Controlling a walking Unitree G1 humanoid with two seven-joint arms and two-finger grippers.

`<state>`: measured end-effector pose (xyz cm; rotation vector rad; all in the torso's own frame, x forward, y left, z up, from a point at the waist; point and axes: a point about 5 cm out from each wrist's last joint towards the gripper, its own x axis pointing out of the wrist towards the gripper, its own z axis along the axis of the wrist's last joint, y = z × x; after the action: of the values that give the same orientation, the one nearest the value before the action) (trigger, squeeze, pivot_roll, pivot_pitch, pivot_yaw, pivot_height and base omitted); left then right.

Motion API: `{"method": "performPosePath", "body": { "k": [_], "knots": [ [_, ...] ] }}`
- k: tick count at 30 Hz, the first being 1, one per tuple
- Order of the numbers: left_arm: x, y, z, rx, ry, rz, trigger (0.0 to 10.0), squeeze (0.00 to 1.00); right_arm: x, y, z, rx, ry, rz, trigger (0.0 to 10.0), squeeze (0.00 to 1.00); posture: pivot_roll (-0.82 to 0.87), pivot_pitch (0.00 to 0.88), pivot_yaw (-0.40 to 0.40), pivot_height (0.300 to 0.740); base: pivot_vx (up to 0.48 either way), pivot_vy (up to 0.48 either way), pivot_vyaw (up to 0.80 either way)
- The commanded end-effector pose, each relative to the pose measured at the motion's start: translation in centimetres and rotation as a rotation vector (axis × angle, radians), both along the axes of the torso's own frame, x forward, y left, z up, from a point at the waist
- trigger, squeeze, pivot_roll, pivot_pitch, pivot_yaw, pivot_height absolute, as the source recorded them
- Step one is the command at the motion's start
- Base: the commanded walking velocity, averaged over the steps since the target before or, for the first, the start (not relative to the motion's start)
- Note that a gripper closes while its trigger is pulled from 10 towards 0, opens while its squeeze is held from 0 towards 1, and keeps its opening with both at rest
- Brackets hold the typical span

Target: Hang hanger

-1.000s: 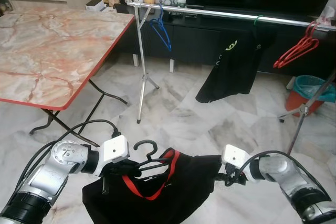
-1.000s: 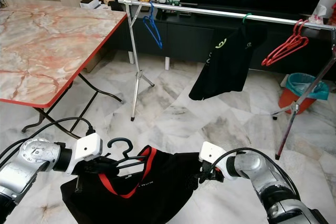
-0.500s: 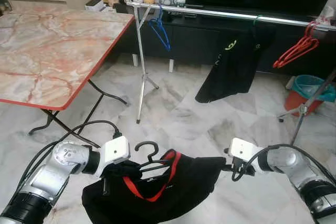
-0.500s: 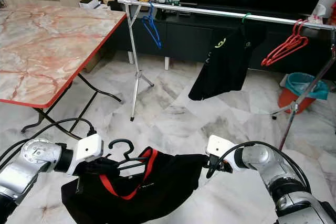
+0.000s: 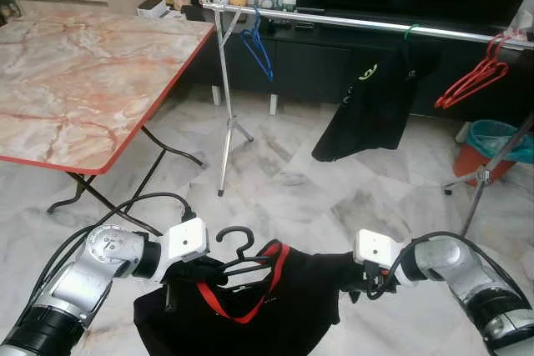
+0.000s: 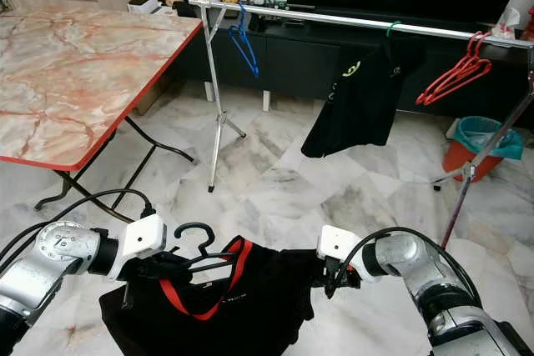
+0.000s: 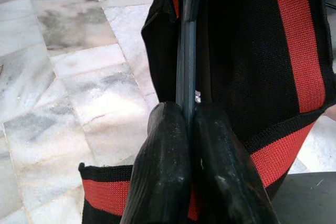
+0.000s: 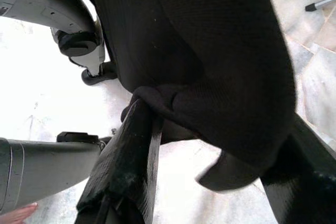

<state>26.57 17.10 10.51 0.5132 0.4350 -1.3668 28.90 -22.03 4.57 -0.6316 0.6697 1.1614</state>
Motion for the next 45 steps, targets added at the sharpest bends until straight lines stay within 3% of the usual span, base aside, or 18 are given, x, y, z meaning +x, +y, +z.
{"method": "performPosePath", "body": {
  "k": [1,11,35,45],
  "knots": [
    [0.0,-0.2,0.6,-0.004,-0.025,-0.016,10.0,0.00,-0.2,-0.1,-0.3,0.010,0.028,-0.015,0.0,0.00,0.11,0.000,-0.033,0.740,0.000,0.000,0.00],
    [0.0,-0.2,0.5,0.006,-0.024,-0.020,10.0,0.00,-0.7,-0.6,-0.7,-0.028,0.052,-0.001,0.0,0.00,0.11,0.000,-0.032,0.740,0.000,0.000,0.00],
    [0.1,-0.2,0.5,0.004,-0.023,-0.018,10.0,0.00,-0.6,0.2,-0.8,-0.016,0.055,0.018,0.0,0.00,0.11,0.000,-0.029,0.740,0.000,0.000,0.00],
    [-1.0,1.3,-0.8,0.041,0.024,0.008,10.0,0.00,-0.6,-0.4,-0.6,-0.041,0.049,0.012,0.0,0.00,0.10,0.000,-0.025,0.740,0.000,0.000,0.00]
  ]
}}
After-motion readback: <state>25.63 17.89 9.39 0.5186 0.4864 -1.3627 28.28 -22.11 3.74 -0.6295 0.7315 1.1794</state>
